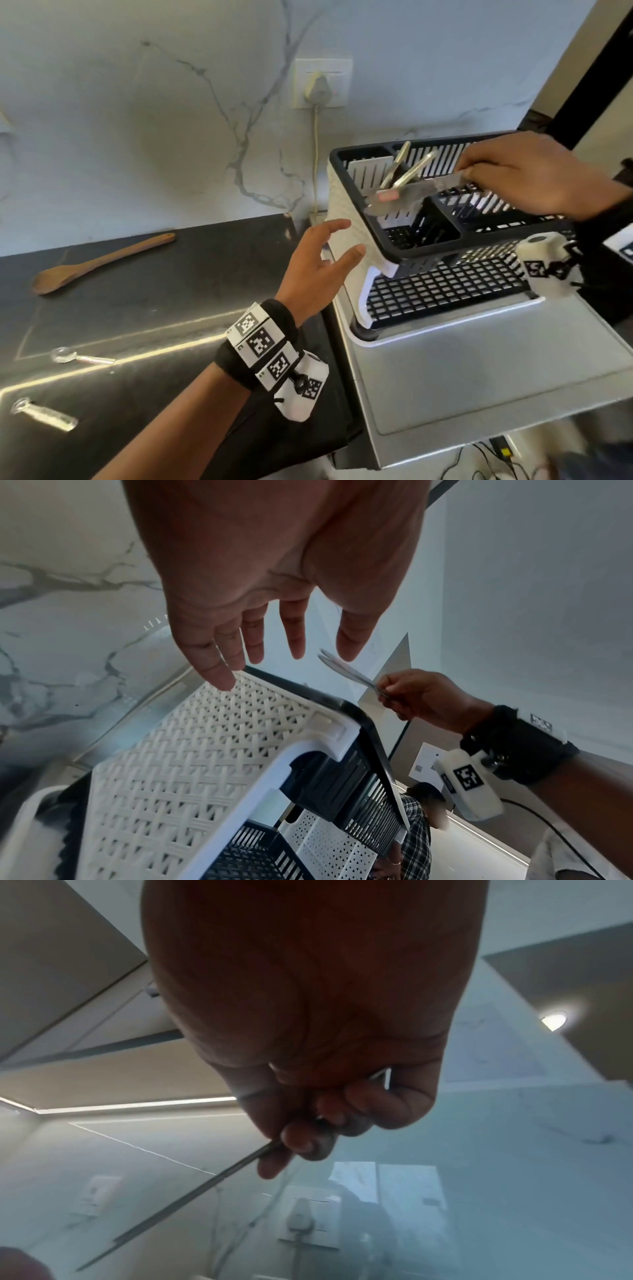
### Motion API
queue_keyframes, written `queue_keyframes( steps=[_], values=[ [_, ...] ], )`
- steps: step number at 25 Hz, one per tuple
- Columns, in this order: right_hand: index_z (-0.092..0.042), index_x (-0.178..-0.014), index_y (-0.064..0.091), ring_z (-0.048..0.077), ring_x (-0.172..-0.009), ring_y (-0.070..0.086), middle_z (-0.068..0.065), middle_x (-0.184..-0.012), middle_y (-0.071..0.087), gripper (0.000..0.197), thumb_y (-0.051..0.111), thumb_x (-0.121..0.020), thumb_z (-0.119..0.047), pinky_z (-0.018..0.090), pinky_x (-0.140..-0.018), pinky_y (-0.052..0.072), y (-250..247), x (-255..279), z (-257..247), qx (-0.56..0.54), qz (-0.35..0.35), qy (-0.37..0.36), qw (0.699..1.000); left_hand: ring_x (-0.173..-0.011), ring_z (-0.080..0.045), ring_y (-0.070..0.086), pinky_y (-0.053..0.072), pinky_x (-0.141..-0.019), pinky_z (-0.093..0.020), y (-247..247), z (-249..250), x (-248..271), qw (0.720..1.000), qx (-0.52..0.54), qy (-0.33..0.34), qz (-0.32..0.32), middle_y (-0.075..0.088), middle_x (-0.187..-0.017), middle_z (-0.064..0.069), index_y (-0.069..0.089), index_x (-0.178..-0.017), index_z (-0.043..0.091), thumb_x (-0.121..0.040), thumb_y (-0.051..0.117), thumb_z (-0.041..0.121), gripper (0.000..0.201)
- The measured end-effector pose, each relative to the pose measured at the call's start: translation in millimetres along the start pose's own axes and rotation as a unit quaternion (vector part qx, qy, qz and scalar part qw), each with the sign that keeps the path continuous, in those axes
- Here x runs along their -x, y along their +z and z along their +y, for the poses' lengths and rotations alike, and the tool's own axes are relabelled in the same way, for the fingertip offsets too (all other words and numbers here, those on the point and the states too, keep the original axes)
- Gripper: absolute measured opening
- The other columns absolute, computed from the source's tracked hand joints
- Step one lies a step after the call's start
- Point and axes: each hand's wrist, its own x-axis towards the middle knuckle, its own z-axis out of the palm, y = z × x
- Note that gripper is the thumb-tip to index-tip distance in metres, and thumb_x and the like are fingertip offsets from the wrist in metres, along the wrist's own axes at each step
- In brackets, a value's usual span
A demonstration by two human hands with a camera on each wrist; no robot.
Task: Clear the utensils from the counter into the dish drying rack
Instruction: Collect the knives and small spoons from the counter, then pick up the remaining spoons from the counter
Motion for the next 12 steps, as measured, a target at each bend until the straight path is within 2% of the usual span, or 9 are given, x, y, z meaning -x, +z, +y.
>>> queue_keyframes(
  steps=[2, 3, 5, 7, 10, 12],
  values=[
    [-0.025, -0.084, 0.068, 0.005, -0.070, 0.055, -0.011, -0.067, 0.060, 0.021, 0.051, -0.096, -0.021, 0.034, -0.063, 0.037, 4, 8, 28, -0.005, -0.008, 0.030, 0.999, -0.130, -0.004, 0.036, 0.040, -0.103, -0.031, 14, 1, -8, 1.000, 0.003, -0.011, -0.007, 0.043, -0.146, 0.010, 0.047, -0.136, 0.033, -0.088, 0.066, 0.035, 0.051],
    [-0.026, -0.086, 0.069, 0.003, -0.070, 0.054, -0.013, -0.068, 0.060, 0.022, 0.049, -0.096, -0.026, 0.034, -0.064, 0.037, 8, 10, 37, 0.010, -0.012, 0.029, 0.999, -0.133, -0.005, 0.034, 0.038, -0.106, -0.034, 20, 2, -10, 1.000, 0.006, -0.015, -0.013, 0.040, -0.149, 0.010, 0.044, -0.138, 0.033, -0.088, 0.067, 0.034, 0.055],
    [-0.028, -0.089, 0.069, 0.006, -0.068, 0.054, -0.015, -0.071, 0.059, 0.032, 0.039, -0.092, -0.039, 0.031, -0.061, 0.038, 22, 7, 45, 0.063, -0.027, 0.005, 0.998, -0.138, -0.008, 0.030, 0.034, -0.110, -0.038, 31, 4, -14, 0.999, 0.006, -0.021, -0.024, 0.034, -0.153, 0.010, 0.040, -0.142, 0.036, -0.087, 0.068, 0.034, 0.062],
    [-0.028, -0.092, 0.066, 0.004, -0.069, 0.053, -0.014, -0.074, 0.060, 0.035, 0.035, -0.091, -0.043, 0.026, -0.060, 0.035, 38, 0, 41, 0.082, -0.063, -0.017, 0.994, -0.142, -0.014, 0.030, 0.034, -0.111, -0.041, 39, 5, -17, 0.999, 0.007, -0.030, -0.019, 0.034, -0.154, 0.009, 0.038, -0.142, 0.037, -0.085, 0.070, 0.035, 0.065],
    [-0.027, -0.100, 0.063, 0.009, -0.075, 0.056, -0.009, -0.082, 0.061, 0.019, 0.047, -0.094, -0.036, 0.027, -0.068, 0.039, 54, -9, 29, 0.066, -0.078, -0.061, 0.993, -0.140, -0.020, 0.034, 0.034, -0.111, -0.043, 47, 6, -20, 0.999, 0.023, -0.037, -0.002, 0.039, -0.151, 0.008, 0.040, -0.140, 0.035, -0.080, 0.071, 0.039, 0.067],
    [-0.026, -0.108, 0.062, 0.013, -0.084, 0.057, -0.007, -0.091, 0.060, 0.021, 0.052, -0.094, -0.038, 0.031, -0.076, 0.044, 58, -15, 25, 0.047, -0.072, -0.076, 0.993, -0.139, -0.022, 0.037, 0.034, -0.112, -0.044, 48, 6, -21, 0.999, 0.029, -0.037, 0.002, 0.041, -0.150, 0.007, 0.041, -0.138, 0.034, -0.081, 0.071, 0.036, 0.064]
  ],
)
